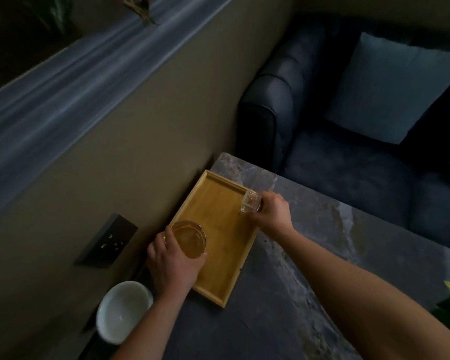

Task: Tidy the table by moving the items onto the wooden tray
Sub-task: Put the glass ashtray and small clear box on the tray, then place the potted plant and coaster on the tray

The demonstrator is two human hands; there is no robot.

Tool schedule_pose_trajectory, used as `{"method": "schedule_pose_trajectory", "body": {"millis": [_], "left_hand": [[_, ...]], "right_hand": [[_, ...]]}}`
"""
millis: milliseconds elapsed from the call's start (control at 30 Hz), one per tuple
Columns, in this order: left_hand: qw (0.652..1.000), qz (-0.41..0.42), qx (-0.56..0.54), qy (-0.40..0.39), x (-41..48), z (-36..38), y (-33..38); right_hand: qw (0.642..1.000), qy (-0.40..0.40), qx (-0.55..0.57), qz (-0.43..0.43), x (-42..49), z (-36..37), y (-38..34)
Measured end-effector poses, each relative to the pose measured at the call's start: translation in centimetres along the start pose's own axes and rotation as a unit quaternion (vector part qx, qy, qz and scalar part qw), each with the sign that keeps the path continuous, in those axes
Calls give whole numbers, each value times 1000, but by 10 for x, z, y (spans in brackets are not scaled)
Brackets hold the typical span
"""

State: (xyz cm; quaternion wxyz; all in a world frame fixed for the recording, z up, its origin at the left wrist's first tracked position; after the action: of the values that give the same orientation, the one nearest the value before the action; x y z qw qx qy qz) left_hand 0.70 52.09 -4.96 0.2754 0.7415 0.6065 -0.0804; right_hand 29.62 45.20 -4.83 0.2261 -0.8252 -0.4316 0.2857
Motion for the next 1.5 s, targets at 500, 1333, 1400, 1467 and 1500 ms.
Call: {"method": "schedule_pose_trajectory", "body": {"millis": [500, 1333, 1400, 1467, 1500], "left_hand": [[1000, 18, 16, 5, -5, 2, 3], [949, 283, 123, -66, -134, 69, 92], [936, 314, 136, -84, -154, 88, 108], [922, 345, 144, -98, -174, 107, 126], [915, 361, 148, -103, -183, 116, 135]], "right_hand": [[996, 31, -74, 23, -2, -7, 9], [991, 43, 92, 85, -185, 0, 62], [986, 57, 111, 109, -223, -1, 83], [980, 66, 121, 145, -261, -2, 111], [976, 71, 125, 164, -280, -3, 125]]}}
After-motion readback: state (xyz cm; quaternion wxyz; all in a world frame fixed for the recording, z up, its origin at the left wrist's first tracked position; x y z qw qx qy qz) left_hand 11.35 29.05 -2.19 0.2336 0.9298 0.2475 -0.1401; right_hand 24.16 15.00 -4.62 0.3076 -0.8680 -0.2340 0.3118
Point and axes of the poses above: each hand's wrist, its own x-axis towards the middle knuckle, its own z-axis out of the palm, y = z × x, the point moved 10 cm from there along x, towards the middle knuckle, and after that the axes turned 15 degrees about -y, right-handed, at the moved point
